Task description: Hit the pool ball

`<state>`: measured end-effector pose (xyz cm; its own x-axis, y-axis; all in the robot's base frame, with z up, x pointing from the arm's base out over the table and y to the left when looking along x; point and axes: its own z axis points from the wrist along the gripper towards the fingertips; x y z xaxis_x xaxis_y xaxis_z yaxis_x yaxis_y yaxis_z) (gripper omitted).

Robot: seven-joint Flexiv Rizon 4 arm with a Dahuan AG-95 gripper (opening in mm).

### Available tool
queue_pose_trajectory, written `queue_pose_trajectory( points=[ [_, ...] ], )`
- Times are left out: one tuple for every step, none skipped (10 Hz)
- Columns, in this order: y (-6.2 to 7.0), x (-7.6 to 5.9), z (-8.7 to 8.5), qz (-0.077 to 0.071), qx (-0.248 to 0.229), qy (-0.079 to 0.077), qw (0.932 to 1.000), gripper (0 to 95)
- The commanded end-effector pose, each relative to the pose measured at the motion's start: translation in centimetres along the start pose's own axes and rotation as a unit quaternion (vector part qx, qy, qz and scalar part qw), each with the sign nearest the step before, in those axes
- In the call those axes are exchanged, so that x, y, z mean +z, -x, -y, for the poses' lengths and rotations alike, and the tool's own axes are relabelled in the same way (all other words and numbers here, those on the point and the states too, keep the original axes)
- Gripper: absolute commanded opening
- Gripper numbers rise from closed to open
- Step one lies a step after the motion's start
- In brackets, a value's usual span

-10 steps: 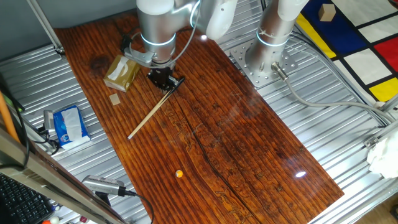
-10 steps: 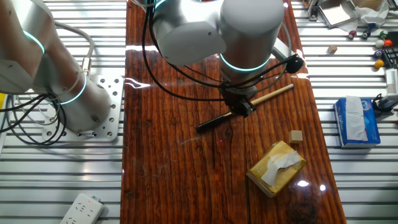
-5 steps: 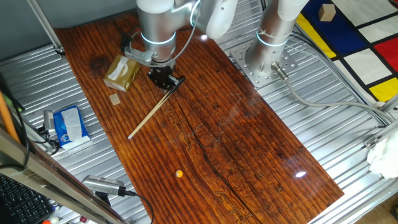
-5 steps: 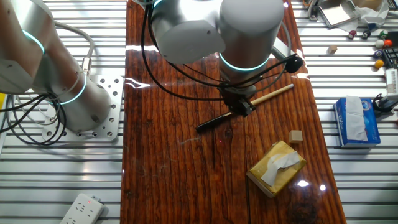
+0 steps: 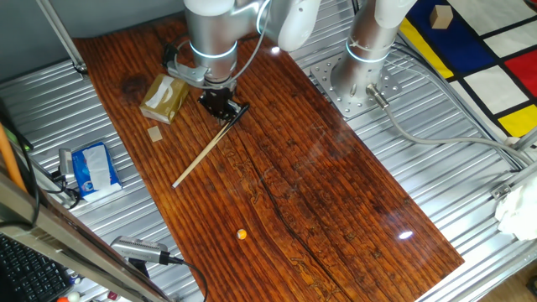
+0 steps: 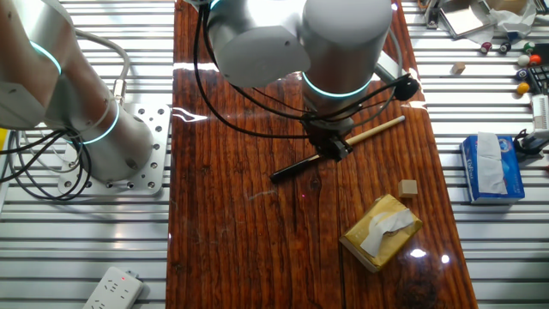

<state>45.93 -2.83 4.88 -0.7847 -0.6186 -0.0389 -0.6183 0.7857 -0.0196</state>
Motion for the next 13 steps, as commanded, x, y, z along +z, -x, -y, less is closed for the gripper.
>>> queue_pose_trajectory(
  points=[
    [0.02, -0.01, 0.02, 0.000, 0.002, 0.000, 1.0000, 0.0],
    [0.02, -0.01, 0.02, 0.000, 0.002, 0.001, 1.0000, 0.0],
    [0.02, -0.01, 0.02, 0.003, 0.003, 0.004, 1.0000, 0.0],
    [0.02, -0.01, 0.02, 0.005, 0.003, 0.007, 1.0000, 0.0],
    [0.02, -0.01, 0.02, 0.007, 0.002, 0.010, 0.9999, 0.0],
    [0.02, -0.01, 0.02, 0.009, 0.002, 0.013, 0.9999, 0.0],
    [0.02, -0.01, 0.02, 0.009, -0.001, 0.017, 0.9998, 0.0],
    [0.02, -0.01, 0.02, 0.008, -0.001, 0.018, 0.9998, 0.0],
    [0.02, -0.01, 0.02, 0.006, 0.003, 0.019, 0.9998, 0.0],
    [0.02, -0.01, 0.02, 0.004, 0.006, 0.019, 0.9998, 0.0],
    [0.02, -0.01, 0.02, 0.002, 0.007, 0.018, 0.9998, 0.0],
    [0.02, -0.01, 0.02, 0.002, 0.007, 0.019, 0.9998, 0.0],
    [0.02, -0.01, 0.02, 0.001, 0.002, 0.020, 0.9998, 0.0]
  ],
)
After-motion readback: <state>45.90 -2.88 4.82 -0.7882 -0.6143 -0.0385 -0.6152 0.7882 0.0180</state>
